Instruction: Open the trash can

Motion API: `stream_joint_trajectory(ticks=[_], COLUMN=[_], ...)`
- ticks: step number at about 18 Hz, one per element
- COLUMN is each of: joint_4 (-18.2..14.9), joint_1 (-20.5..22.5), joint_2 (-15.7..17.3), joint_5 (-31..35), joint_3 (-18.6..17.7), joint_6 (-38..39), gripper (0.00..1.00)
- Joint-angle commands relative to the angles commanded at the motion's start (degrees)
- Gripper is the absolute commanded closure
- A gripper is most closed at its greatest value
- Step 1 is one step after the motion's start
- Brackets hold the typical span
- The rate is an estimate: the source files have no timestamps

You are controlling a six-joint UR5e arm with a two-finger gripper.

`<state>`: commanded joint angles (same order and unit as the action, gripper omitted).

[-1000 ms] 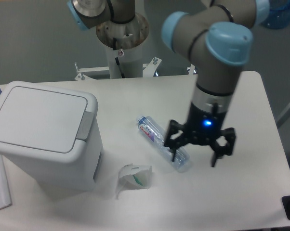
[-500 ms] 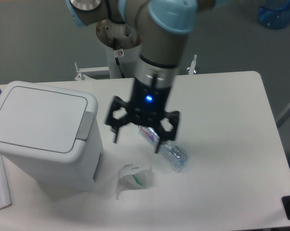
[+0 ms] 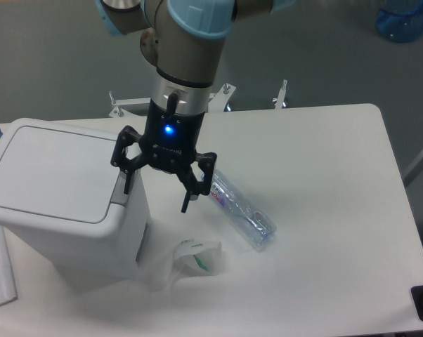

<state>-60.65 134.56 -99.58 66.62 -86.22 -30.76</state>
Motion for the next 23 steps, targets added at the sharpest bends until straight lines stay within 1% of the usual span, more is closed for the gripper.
stream_joint_trajectory(ticks=[2, 4, 6, 23], joint_4=[0.53, 2.1, 2.9, 3.43], joint_1=[0.0, 0.0, 0.0, 0.0], joint_2=[0.09, 0.52, 0.7, 0.79], joint_5=[0.0, 0.0, 0.0, 0.35], joint_3=[-0.96, -1.93, -2.81, -3.52], joint_6=[-0.18, -0.18, -0.18, 0.09], gripper=[0.0, 0.0, 0.0, 0.0])
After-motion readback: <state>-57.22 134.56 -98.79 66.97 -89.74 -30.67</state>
